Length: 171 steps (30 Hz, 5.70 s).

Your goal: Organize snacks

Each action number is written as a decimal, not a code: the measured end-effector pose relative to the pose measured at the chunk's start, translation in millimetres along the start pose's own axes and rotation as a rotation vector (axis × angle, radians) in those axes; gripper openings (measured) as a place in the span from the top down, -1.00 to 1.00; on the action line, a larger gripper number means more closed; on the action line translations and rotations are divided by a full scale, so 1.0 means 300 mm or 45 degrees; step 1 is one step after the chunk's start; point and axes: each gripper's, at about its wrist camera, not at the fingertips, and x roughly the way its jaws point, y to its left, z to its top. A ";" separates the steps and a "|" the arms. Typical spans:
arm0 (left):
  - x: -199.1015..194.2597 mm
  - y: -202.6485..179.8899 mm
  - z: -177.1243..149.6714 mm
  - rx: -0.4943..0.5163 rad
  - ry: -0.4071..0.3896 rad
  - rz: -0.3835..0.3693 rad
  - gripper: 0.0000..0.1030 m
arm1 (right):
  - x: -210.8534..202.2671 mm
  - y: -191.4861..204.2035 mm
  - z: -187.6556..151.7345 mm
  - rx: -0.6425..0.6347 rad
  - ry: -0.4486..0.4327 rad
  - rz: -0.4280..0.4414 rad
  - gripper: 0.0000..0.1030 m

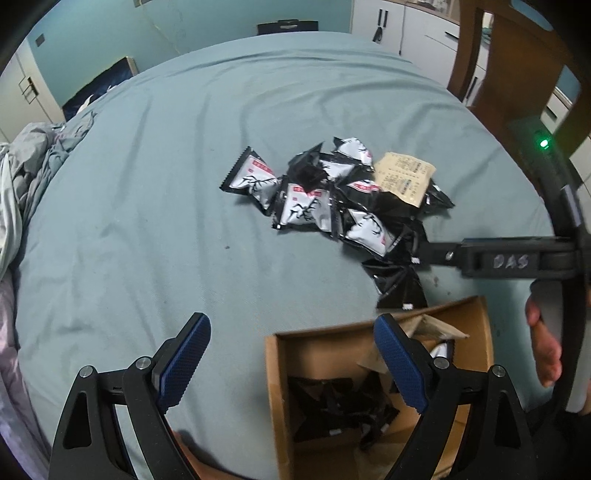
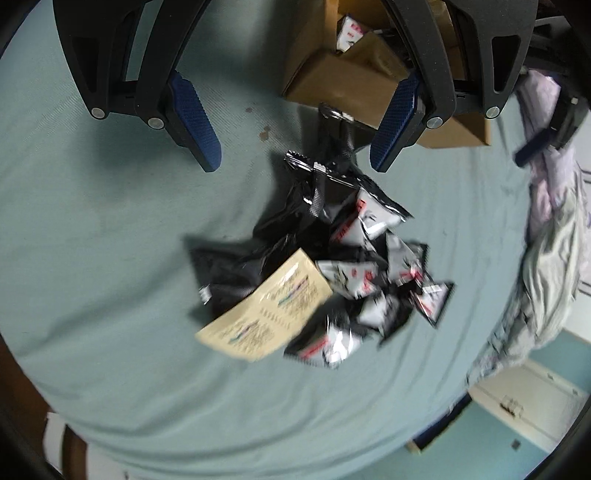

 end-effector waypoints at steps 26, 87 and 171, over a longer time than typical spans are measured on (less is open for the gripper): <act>0.060 0.065 0.181 0.023 -0.142 0.078 -0.78 | -0.123 -0.012 -0.005 0.108 -0.145 -0.033 0.41; -0.216 -0.093 -0.107 0.389 -0.283 -0.177 -0.76 | -0.352 0.004 -0.448 0.103 -0.463 -0.121 0.41; -0.186 0.043 -0.023 0.067 -0.285 0.103 -0.77 | -0.328 -0.037 -0.236 0.094 -0.355 -0.249 -0.45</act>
